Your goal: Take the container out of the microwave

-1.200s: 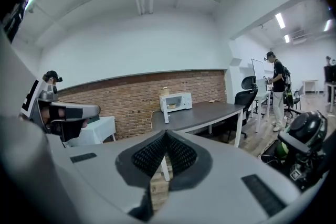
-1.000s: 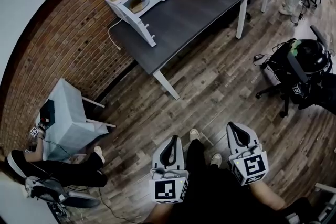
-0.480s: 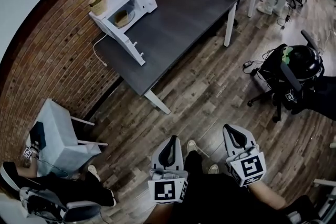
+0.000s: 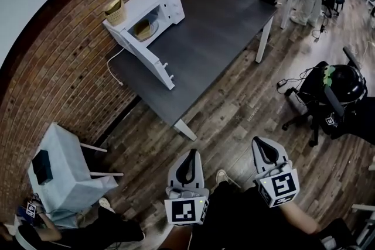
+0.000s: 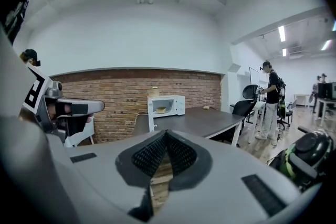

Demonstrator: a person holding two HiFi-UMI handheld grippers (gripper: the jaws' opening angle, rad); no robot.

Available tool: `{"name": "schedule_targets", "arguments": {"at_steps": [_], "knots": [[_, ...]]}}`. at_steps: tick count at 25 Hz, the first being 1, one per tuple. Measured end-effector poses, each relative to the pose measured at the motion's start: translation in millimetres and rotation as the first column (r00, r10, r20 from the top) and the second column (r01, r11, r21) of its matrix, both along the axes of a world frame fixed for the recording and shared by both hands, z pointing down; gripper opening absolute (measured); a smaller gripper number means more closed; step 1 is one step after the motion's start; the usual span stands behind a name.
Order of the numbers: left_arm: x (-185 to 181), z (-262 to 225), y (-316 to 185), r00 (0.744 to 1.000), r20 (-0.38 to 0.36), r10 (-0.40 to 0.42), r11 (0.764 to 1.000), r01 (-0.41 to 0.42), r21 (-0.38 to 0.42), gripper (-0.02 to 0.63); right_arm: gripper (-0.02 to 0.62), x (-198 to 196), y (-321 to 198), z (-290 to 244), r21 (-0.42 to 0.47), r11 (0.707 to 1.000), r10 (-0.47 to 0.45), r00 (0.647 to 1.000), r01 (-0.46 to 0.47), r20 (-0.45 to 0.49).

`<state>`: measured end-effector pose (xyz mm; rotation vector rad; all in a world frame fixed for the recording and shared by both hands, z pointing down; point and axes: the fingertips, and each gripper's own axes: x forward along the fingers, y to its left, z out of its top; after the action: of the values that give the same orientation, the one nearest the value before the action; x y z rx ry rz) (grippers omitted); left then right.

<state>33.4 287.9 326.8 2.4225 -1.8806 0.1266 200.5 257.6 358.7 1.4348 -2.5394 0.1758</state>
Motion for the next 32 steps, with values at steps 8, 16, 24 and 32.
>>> {"name": "schedule_targets", "arguments": {"at_steps": [8,16,24,32], "knots": [[-20.0,4.2,-38.4,1.000,-0.012,0.024,1.000,-0.024,-0.007,0.012,0.063,-23.2,-30.6,8.2,-0.028,0.999,0.015,1.000,-0.016,-0.013],[-24.6,13.0,-81.5,1.000,-0.015,-0.020,0.999,0.019,-0.041,0.013,0.063,-35.5,-89.3,15.0,-0.051,0.998,-0.036,0.999,0.036,0.002],[-16.9,9.1,-157.3,0.995,-0.018,-0.100,0.994,0.100,-0.039,0.012,0.063,-37.7,-174.9,6.7,-0.048,0.988,-0.149,0.989,0.148,-0.021],[13.7,1.8,-232.0,0.980,-0.012,-0.198,0.980,0.198,-0.025,0.012,0.063,-9.2,-263.9,2.6,-0.035,0.969,-0.244,0.969,0.243,-0.030]]}}
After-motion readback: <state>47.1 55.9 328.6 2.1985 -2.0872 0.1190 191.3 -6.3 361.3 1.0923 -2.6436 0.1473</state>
